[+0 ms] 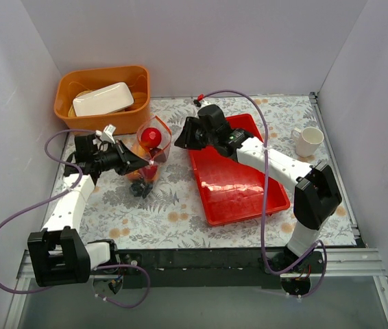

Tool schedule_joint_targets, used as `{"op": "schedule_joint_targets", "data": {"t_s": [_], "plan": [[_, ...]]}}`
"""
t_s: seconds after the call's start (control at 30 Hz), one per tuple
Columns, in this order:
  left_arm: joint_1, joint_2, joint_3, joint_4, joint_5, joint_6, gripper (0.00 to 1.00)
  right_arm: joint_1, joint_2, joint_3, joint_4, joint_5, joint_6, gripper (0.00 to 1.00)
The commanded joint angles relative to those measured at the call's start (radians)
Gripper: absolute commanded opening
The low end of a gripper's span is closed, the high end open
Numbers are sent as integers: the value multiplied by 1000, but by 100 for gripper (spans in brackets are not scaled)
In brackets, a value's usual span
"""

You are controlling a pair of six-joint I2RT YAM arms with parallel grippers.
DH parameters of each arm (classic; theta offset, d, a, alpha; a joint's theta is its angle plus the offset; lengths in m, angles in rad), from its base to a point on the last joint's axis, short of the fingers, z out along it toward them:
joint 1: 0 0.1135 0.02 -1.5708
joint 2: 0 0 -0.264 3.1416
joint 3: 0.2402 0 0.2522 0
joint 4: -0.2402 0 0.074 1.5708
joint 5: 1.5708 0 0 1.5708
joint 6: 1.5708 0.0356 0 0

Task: Place the food in the zip-top bag and seal the zipper
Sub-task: Zip the zipper food storage bag at the center of the board.

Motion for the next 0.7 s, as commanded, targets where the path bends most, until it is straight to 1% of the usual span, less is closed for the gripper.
{"op": "schedule_joint_targets", "data": {"t_s": [0.0,0.1,0.13,0.17,0.23,0.27,0.37,0.47,0.5,0.67], "plan": [[2,-82,-81,76,117,8,0,-9,-69,-3,-39,-86,-46,34],[2,-108,-109,93,146,-4,0,-17,-80,4,-74,-112,-65,46],[2,-113,-120,95,149,-4,0,-18,-81,9,-86,-112,-66,53],[2,-118,-123,95,152,-4,0,-18,-81,12,-111,-111,-69,58],[2,-124,-132,98,161,-1,0,-23,-75,33,-154,-82,-68,64],[2,-127,-135,98,161,-1,0,-24,-66,41,-192,-70,-68,65],[2,-128,-138,108,176,-1,0,-38,-55,37,-229,-56,-51,66],[2,-130,-143,115,186,-1,0,-55,-50,-12,-202,-108,-22,65],[0,-129,-141,118,187,-1,0,-58,-49,-25,-168,-120,-20,65],[-1,-132,-155,128,195,-1,0,-61,-34,-34,-100,-172,-2,65]]}}
